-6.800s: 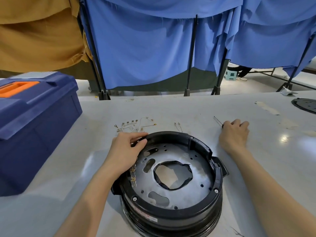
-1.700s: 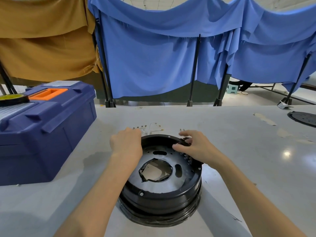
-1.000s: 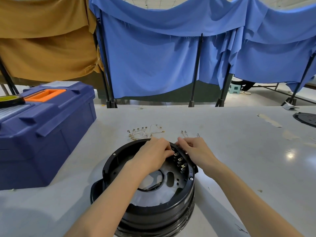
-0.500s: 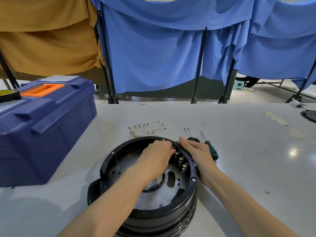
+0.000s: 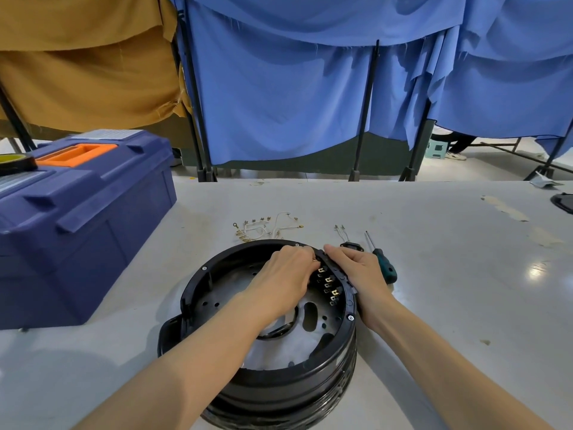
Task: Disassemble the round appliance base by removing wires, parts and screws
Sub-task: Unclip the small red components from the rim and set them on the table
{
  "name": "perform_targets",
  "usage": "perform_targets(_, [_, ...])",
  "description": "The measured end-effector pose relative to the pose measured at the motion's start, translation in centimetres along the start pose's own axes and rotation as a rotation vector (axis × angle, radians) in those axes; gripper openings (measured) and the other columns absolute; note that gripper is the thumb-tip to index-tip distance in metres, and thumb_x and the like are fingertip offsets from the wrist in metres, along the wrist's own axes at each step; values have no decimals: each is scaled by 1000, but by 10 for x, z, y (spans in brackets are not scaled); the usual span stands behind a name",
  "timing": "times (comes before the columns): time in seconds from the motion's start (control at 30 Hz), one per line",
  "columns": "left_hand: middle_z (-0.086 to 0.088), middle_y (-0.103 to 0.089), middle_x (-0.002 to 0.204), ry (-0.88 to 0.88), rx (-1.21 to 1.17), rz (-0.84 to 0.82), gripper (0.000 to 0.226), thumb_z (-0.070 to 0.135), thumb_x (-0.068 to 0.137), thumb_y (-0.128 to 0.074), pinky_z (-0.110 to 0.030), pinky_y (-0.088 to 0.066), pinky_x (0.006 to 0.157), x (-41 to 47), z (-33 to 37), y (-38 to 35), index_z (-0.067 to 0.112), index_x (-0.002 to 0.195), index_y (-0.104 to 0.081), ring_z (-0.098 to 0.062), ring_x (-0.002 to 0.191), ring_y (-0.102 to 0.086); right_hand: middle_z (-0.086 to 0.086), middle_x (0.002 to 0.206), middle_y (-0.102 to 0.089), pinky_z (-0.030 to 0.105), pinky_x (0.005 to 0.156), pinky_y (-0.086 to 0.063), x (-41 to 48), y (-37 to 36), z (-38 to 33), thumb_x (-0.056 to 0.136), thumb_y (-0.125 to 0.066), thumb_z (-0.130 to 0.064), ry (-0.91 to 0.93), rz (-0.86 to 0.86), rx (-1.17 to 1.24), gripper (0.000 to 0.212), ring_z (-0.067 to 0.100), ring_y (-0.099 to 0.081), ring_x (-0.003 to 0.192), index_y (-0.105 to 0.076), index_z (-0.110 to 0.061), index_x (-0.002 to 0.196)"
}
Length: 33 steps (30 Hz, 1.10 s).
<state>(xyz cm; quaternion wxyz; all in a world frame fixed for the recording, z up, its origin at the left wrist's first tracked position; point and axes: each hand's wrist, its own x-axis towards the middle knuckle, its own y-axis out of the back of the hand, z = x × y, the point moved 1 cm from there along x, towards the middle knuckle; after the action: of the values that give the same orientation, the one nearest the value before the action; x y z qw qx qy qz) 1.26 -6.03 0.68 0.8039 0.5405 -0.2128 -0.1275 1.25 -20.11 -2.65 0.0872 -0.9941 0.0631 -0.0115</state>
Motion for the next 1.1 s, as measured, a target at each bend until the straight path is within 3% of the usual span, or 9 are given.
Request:
perform_targets(0.27, [-12,-63,91,31,-22,14,29,26,103,-41,-45,-47,81,-1,1,0,5,93,-59,-30,89,-58,19,80,-55,40,73,-41,-2,-1,-3,90,-66,-22,0,-1,2,42,28,-51,75,-59,19,89])
perform_targets(0.4, [-5,-52,71,69,-63,39,27,12,99,-49,-36,-43,63,2,3,1,5,72,-51,-35,83,-60,18,79,-52,38,73,-37,-3,-3,-5,90,-66,-22,13,-6,-10,44,28,-47,74,-56,21,86])
perform_targets(0.47, [-4,-50,67,98,-130,46,31,10,97,-51,-35,-41,61,2,1,0,11,66,-47,-34,84,-61,18,80,-52,38,73,-37,-4,-3,-6,90,-66,-22,15,-5,-8,45,28,-47,75,-56,21,88])
perform_targets(0.63, [-11,-65,90,120,-141,50,14,20,95,-56,-45,-51,79,1,-1,-2,8,93,-64,-31,87,-61,22,84,-55,42,76,-40,-5,-2,-3,90,-66,-24,9,4,-5,46,30,-51,79,-58,21,97])
perform_targets(0.8, [-13,-60,94,92,62,72,16,18,97,-53,-37,-36,65,3,4,-4,10,84,-52,-34,88,-57,23,81,-55,41,74,-41,-3,-2,-1,90,-66,-25,17,11,0,46,30,-52,78,-58,20,94])
perform_targets(0.93, [-12,-59,94,82,148,97,13,12,95,-52,-34,-29,62,1,8,-5,12,82,-49,-35,88,-57,45,81,-47,41,73,-39,-2,-3,-2,90,-66,-26,43,27,-16,51,28,-50,78,-53,23,96])
perform_targets(1.0, [-13,-59,95,93,142,103,16,10,93,-51,-34,-28,62,1,9,-4,13,79,-44,-36,90,-56,33,73,-48,40,72,-37,-1,-2,-1,90,-66,-26,46,10,-8,52,28,-48,77,-53,24,93])
perform_targets(1.1, [-15,-60,96,109,138,105,18,3,88,-47,-34,-26,62,2,13,-1,12,74,-40,-38,90,-56,17,78,-52,40,70,-35,-1,0,0,91,-66,-26,39,-17,-5,49,28,-46,74,-54,21,84])
